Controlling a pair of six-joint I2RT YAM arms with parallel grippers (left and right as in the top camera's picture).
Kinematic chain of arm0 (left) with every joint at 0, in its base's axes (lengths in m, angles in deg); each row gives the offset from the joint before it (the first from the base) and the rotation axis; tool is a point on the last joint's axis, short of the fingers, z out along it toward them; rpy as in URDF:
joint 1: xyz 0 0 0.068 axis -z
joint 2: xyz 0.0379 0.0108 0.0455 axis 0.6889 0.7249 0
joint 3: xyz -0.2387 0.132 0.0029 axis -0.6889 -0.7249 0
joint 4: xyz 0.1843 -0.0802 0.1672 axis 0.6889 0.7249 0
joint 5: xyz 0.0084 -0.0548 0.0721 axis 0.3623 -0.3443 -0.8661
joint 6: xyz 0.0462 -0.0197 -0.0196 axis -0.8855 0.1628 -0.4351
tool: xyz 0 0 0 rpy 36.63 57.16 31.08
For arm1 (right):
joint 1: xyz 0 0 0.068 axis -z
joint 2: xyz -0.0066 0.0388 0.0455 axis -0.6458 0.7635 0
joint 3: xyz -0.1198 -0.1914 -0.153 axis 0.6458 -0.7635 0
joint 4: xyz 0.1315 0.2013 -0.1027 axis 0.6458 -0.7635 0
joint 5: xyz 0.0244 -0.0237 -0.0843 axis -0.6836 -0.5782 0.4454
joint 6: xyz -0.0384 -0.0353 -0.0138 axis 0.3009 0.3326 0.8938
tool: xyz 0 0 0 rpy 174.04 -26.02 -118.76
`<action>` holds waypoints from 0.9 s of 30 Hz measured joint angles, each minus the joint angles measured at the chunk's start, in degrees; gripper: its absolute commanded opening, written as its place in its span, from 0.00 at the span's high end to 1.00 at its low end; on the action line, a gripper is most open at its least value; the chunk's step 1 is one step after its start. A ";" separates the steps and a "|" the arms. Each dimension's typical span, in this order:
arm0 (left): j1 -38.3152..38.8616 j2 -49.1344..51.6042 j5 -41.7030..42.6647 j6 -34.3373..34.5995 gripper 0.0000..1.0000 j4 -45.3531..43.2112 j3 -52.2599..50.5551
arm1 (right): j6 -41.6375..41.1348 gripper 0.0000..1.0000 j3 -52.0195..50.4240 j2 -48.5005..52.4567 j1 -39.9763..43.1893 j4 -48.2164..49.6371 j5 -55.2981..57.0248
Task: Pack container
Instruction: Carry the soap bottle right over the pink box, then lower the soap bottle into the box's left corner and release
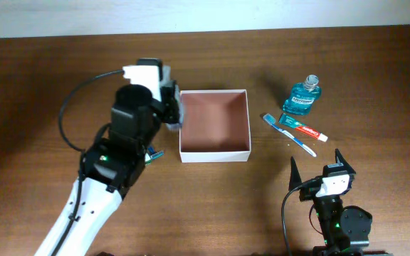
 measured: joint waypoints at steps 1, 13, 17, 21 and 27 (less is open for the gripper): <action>0.92 0.02 0.04 0.44 0.99 -0.02 0.00 | 0.04 0.01 0.00 0.00 0.00 0.00 0.00; 5.18 7.72 -0.28 3.48 0.99 -5.60 0.00 | 0.02 0.01 0.00 0.00 0.00 0.00 0.00; 6.69 10.27 -2.89 3.80 0.99 -6.47 0.00 | -0.02 0.02 0.00 0.00 0.00 0.00 0.00; 7.02 11.32 -4.68 3.80 0.99 -6.75 0.00 | 0.02 0.01 0.00 -0.02 0.00 0.00 0.00; 7.02 13.00 -6.05 3.78 1.00 -7.08 0.02 | 0.02 0.01 0.00 0.00 0.00 0.00 0.00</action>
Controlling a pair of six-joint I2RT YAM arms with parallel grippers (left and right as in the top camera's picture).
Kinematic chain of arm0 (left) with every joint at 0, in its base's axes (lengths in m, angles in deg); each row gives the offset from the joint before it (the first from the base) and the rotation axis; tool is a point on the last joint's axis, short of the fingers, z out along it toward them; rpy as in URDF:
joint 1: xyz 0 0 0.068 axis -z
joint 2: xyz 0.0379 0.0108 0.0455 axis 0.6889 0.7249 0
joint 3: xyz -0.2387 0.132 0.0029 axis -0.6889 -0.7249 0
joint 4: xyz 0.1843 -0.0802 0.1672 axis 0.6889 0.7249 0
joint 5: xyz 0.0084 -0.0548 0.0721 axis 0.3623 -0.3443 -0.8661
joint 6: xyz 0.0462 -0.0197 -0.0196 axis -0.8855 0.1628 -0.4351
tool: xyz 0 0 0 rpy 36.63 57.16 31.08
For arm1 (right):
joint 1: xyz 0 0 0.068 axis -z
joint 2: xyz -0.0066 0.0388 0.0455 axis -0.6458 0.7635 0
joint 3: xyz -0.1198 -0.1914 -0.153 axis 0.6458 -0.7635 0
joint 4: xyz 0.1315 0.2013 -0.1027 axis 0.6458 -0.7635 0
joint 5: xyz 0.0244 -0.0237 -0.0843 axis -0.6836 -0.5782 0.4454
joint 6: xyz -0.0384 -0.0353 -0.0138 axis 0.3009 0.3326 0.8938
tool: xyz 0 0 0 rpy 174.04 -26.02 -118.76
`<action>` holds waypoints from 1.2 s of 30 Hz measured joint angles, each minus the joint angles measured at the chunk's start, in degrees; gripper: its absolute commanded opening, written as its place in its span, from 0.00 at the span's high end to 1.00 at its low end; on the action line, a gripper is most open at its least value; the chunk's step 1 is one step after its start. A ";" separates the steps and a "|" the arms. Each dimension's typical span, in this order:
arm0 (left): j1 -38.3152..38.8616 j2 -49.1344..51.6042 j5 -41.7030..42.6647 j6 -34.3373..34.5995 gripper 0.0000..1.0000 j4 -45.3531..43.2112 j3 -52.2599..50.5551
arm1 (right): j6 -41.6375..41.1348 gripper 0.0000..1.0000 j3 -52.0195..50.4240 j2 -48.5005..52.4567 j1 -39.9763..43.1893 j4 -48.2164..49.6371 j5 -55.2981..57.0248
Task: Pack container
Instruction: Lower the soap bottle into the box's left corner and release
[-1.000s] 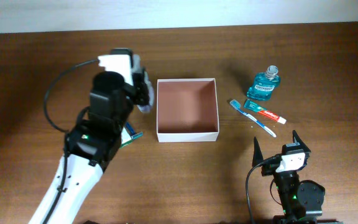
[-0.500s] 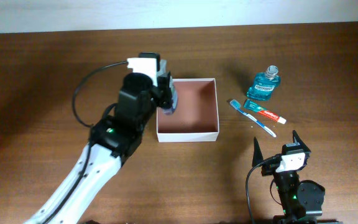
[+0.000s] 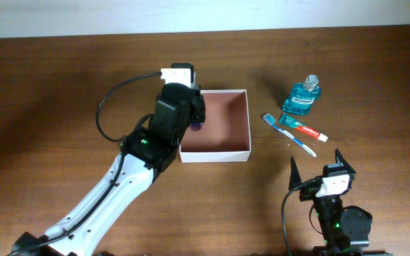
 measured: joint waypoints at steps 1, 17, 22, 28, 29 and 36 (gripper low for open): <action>0.00 0.33 0.00 -0.02 0.99 -0.09 0.00 | 0.00 0.01 0.00 0.00 0.00 0.00 0.00; 0.07 4.81 -2.54 -2.75 0.99 -2.62 0.00 | 0.00 0.01 0.00 -0.02 0.00 0.00 0.00; 0.11 7.15 -2.67 -3.04 1.00 -5.20 0.00 | 0.00 0.01 0.00 -0.02 0.00 0.00 0.00; 0.11 10.01 -4.22 -4.17 0.99 -6.56 0.00 | 0.00 0.01 0.00 0.00 0.00 0.00 0.00; 0.11 10.27 -4.63 -4.39 1.00 -6.86 0.00 | 0.00 0.01 0.00 -0.02 0.00 0.00 0.00; 0.11 11.78 -6.19 -4.83 1.00 -7.76 0.00 | -0.02 0.01 0.00 -0.02 0.00 0.00 0.00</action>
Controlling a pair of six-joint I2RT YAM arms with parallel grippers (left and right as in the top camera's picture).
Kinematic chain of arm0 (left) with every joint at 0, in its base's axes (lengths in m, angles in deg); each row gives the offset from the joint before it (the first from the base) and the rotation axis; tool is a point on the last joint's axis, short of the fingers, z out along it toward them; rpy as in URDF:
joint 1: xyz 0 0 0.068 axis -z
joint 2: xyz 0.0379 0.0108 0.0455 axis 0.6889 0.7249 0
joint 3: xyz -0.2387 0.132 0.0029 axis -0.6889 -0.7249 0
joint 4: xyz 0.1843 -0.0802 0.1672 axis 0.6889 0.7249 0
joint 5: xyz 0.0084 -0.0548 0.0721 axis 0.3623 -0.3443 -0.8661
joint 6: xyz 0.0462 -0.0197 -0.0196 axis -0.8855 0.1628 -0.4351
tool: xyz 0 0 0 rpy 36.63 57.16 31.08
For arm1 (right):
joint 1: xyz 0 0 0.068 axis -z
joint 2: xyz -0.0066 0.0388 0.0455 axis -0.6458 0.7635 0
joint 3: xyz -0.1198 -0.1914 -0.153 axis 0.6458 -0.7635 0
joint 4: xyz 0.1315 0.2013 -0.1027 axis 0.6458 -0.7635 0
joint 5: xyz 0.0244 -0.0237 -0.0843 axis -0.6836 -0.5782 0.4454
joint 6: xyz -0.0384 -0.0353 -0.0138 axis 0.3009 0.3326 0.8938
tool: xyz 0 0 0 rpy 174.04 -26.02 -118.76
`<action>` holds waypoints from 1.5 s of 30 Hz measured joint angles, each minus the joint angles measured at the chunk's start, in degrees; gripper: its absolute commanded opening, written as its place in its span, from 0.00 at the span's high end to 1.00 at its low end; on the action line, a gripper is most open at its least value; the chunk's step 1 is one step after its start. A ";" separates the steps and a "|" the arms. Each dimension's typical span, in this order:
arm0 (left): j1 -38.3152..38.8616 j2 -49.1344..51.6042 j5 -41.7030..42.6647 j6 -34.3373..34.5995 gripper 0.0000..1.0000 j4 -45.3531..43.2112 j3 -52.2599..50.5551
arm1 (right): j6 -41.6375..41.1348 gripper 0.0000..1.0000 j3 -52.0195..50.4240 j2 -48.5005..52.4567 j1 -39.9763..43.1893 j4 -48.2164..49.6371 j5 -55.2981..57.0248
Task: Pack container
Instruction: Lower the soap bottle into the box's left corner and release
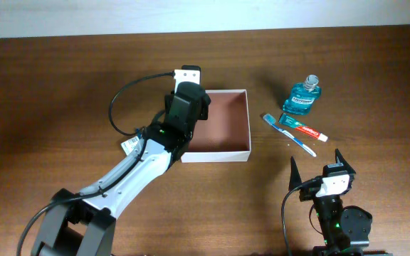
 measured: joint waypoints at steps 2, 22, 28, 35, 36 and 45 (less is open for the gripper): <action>0.00 0.46 -0.07 0.00 0.99 0.04 0.00 | 0.04 0.01 0.00 0.02 0.00 0.00 0.00; 0.00 2.40 -1.07 0.00 0.99 -1.46 0.02 | 0.00 0.01 0.00 0.00 0.00 0.00 0.00; 0.00 3.61 -1.18 0.00 0.99 -1.49 0.02 | 0.02 0.01 0.00 0.00 0.00 0.00 0.00; 0.00 3.85 -2.84 0.00 0.98 -1.49 0.02 | 0.02 0.02 0.00 0.00 0.00 0.00 0.00; 0.00 3.85 -3.04 -0.02 0.99 -1.49 0.02 | 0.00 0.01 0.00 0.02 0.00 0.00 0.00; 0.00 3.85 -3.85 -0.13 0.52 -1.49 0.02 | 0.00 0.02 0.00 0.00 0.00 0.00 0.00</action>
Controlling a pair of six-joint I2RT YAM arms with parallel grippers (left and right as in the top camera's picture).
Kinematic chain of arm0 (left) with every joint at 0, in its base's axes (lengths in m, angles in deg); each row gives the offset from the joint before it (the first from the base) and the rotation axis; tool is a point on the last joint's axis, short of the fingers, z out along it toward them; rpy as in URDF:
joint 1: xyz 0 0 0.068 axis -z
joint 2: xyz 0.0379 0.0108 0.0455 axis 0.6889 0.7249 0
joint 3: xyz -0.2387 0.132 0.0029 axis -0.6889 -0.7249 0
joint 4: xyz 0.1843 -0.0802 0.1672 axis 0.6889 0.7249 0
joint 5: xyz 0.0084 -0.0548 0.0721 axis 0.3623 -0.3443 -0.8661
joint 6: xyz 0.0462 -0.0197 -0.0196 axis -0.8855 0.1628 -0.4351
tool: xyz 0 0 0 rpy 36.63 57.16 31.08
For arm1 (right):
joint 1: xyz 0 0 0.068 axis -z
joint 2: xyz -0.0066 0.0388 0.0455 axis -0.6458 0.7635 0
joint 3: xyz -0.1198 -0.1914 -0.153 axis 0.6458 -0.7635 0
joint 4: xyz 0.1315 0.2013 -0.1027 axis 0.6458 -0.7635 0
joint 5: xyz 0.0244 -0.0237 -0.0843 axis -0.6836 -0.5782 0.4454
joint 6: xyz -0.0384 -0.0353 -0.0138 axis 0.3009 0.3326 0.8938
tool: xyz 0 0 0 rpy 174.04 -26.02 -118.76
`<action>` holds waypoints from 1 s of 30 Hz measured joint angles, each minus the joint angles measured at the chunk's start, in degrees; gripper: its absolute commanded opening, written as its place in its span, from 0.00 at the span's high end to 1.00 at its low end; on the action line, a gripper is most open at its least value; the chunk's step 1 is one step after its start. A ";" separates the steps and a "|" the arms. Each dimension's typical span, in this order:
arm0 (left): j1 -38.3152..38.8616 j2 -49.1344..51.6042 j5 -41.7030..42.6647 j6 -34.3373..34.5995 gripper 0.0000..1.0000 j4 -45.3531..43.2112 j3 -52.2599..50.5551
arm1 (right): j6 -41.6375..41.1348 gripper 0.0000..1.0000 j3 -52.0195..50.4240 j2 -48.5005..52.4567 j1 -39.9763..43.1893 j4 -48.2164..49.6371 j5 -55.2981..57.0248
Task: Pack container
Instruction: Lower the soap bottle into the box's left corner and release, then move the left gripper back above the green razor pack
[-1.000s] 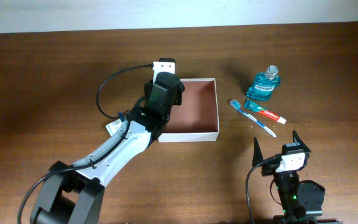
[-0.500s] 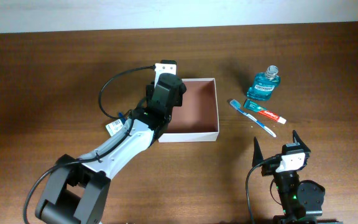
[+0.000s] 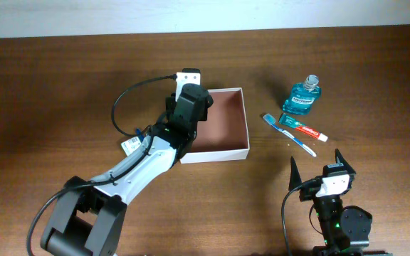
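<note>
The white box [image 3: 223,151] with a reddish-brown inside stands at mid-table. My left gripper [image 3: 193,115] is over the box's left part, pointing down into it. Its own wrist covers the fingers, so the overhead view does not show whether they hold anything. A blue mouthwash bottle [image 3: 303,97], a toothpaste tube [image 3: 303,129] and a toothbrush [image 3: 289,134] lie to the right of the box. My right gripper [image 3: 315,160] stands open at the front right, fingers pointing to the far side, with nothing between them.
A small white packet with a blue item [image 3: 130,144] lies on the table left of the box, beside my left arm. The left arm's cable [image 3: 119,107] loops out over the table to the left.
My left gripper sits at nearly the same place over the box's left side. The box has shifted slightly to the left and turned a little. The right arm has not moved.
My left gripper was first just outside the box's left wall. Then it was at the wall, with a dark item showing at its tip. Then it reached over the box's left part, where it still is. The items at the right have stayed put.
</note>
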 measured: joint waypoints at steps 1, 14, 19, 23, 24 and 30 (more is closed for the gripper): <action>0.00 0.00 -0.15 -0.04 0.50 -0.07 0.00 | 0.02 0.02 0.00 0.02 0.00 0.00 0.00; -0.02 -0.02 -1.07 -0.76 0.48 -0.70 0.76 | 0.00 0.01 0.00 0.02 0.00 0.00 0.00; -0.02 -1.51 -1.07 -2.25 0.44 -0.68 0.76 | 0.02 0.01 0.00 0.02 0.00 0.00 0.00; -0.02 -5.03 -1.09 -3.78 0.41 -0.66 0.76 | 0.02 0.01 0.00 0.02 0.00 0.00 0.00; -0.02 -6.12 -1.07 -4.15 0.41 -0.50 0.76 | 0.02 0.01 0.00 0.00 0.00 0.00 0.00; -0.02 -12.17 -1.07 -5.03 0.46 3.67 0.96 | 0.00 0.01 0.00 0.00 0.00 0.00 0.00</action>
